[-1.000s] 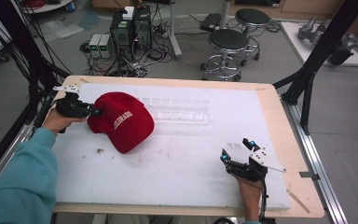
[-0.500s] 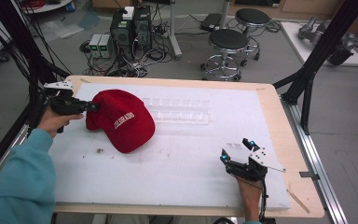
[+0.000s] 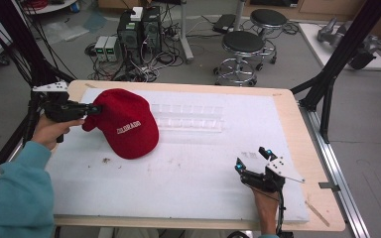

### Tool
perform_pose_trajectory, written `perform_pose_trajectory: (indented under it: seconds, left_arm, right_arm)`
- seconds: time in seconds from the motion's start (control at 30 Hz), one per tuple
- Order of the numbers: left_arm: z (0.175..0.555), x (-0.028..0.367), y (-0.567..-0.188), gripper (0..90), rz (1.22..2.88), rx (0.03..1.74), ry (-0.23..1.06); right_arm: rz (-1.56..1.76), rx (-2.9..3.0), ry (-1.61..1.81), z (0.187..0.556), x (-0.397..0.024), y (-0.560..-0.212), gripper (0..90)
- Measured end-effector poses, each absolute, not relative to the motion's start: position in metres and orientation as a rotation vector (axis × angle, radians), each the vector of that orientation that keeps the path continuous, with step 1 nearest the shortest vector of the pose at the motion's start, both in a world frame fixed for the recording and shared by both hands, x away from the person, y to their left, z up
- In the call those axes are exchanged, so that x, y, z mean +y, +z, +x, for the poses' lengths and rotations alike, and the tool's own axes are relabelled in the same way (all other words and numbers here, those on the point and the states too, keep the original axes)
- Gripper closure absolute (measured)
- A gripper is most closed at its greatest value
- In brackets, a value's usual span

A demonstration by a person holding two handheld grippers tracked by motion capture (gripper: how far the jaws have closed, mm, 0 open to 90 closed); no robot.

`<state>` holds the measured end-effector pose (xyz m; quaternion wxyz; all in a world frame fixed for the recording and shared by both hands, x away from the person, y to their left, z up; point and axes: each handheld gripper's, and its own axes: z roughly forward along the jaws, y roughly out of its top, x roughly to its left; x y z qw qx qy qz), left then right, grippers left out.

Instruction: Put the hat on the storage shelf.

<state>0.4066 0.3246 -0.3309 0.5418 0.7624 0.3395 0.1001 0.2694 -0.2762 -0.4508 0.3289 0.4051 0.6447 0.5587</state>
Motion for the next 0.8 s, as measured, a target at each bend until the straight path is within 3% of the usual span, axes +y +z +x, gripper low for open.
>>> perform_pose_trajectory:
  seconds: [0.8]
  left_arm:
    - [0.365, 0.286, -0.290, 86.8, 1.751, 0.774, 0.315]
  right_arm:
    - [1.064, 1.703, 1.480, 0.269, -0.276, -0.445, 7.6]
